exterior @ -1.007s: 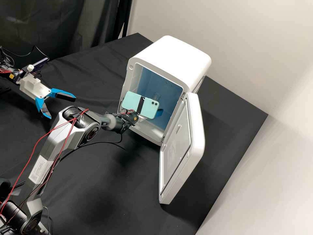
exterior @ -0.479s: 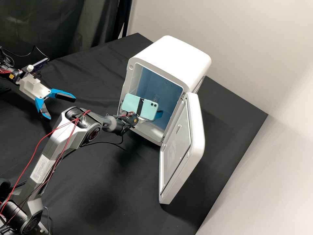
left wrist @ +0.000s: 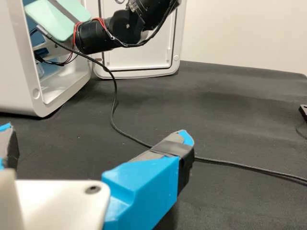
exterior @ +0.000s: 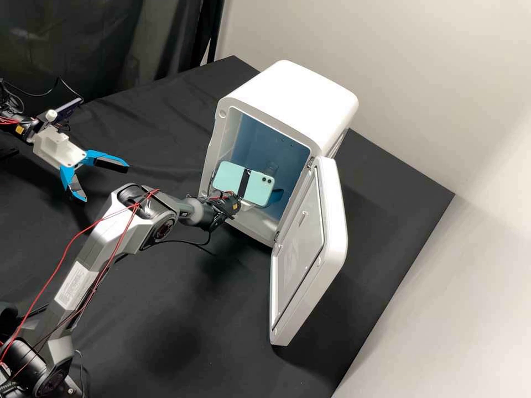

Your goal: Place the flask in the incubator

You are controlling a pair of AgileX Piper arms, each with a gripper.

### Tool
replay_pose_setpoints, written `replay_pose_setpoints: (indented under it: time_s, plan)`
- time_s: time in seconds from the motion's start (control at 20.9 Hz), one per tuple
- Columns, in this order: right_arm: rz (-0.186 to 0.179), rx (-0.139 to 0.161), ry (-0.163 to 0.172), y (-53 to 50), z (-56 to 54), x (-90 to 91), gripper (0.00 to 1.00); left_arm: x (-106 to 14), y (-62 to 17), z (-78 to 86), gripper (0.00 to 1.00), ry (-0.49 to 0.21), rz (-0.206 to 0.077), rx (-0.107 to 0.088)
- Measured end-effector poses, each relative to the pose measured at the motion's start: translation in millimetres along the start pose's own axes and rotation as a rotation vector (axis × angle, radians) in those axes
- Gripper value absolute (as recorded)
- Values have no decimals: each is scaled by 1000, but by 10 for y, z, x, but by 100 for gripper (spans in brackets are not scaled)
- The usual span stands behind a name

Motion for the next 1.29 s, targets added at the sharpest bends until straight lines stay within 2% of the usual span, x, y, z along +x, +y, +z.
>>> replay_pose_setpoints:
  time_s: [0.82,0.86,1.29]
  plan:
    - [9,4,3,-8,9,22,0,0,0,0,100,0,0,0]
    - [9,4,3,-8,9,22,100,0,0,0,100,0,0,0]
    - [0,4,-4,-36,31,27,100,0,0,0,100,0,0,0]
